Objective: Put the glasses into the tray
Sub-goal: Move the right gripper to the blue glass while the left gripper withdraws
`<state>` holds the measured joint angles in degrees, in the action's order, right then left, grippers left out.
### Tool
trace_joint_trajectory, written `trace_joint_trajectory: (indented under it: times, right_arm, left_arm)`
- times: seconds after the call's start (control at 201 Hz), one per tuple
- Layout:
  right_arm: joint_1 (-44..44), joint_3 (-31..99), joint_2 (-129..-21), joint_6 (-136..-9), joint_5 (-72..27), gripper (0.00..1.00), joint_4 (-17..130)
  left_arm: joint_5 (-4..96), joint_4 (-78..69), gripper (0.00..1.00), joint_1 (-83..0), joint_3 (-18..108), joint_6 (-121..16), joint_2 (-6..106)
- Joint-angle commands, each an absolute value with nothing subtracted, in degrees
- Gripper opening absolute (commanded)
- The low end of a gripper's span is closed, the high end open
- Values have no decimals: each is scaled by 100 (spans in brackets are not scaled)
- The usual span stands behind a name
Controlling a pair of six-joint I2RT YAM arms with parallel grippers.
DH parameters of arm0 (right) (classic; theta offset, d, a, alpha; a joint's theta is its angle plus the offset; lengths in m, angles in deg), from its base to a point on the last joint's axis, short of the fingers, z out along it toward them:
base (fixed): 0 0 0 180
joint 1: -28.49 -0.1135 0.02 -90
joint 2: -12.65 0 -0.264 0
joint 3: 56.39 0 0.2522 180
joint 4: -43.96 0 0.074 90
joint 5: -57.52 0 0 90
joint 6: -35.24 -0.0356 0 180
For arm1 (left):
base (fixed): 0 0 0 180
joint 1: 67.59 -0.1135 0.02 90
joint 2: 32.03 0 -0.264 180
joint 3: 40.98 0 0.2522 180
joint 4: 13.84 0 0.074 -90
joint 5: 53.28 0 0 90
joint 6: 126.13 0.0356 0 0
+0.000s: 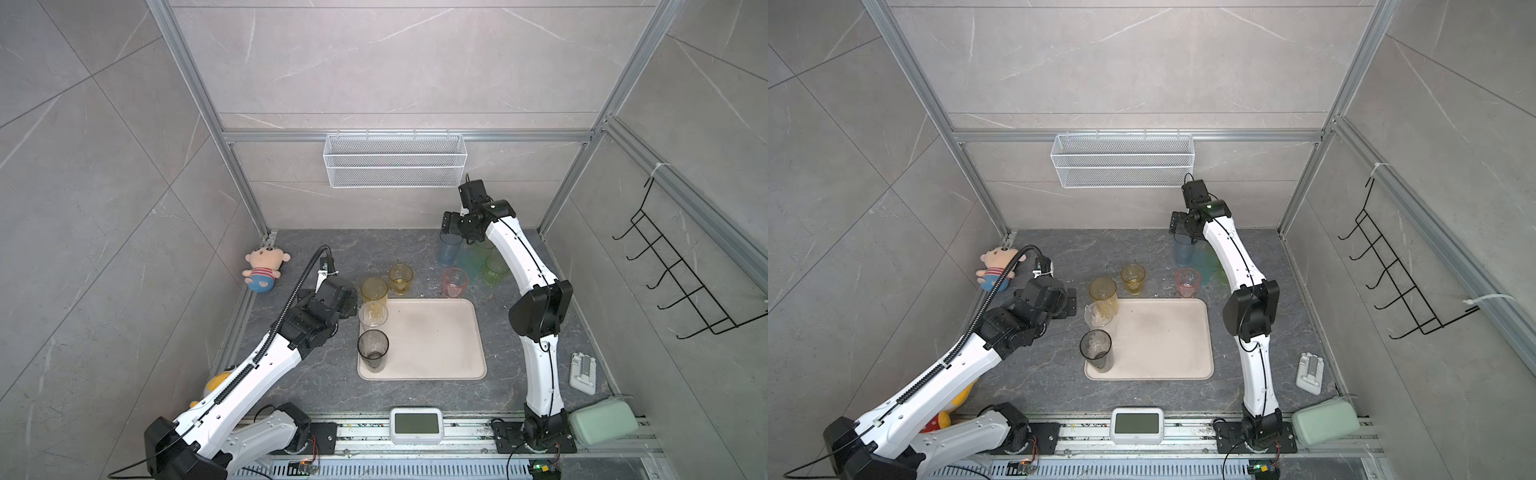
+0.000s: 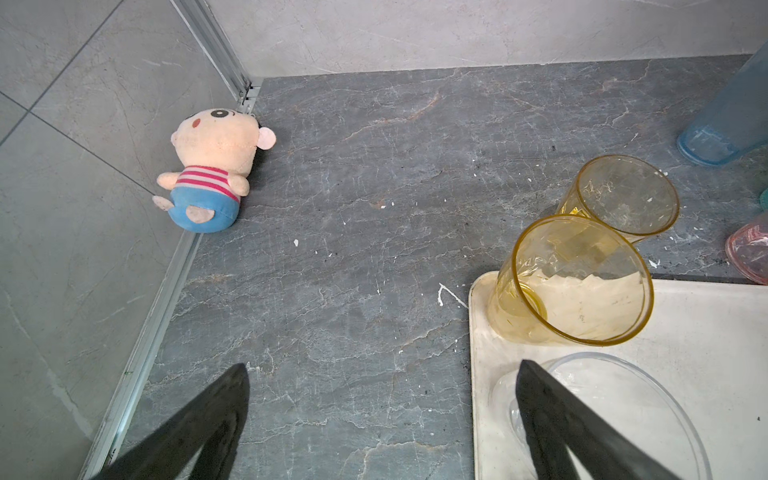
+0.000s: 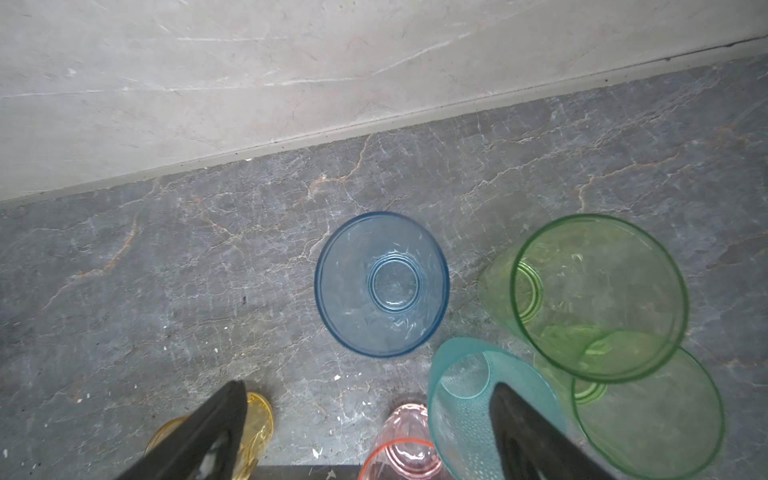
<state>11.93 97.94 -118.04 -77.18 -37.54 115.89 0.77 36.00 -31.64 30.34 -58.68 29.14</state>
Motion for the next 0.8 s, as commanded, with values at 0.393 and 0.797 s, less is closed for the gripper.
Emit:
trace_joint_trajectory:
  times: [0.393,0.797]
  right_arm:
    - [1226,11609,-13045,-7498,-3888,75,12593]
    - [1235,11594,-13166,-7419,-4326,70,12570]
  left_arm:
    - [26,3551,100,-3199,3142,-6082,3028]
    - [320,3456,100,-3192,3155,-6277,3200]
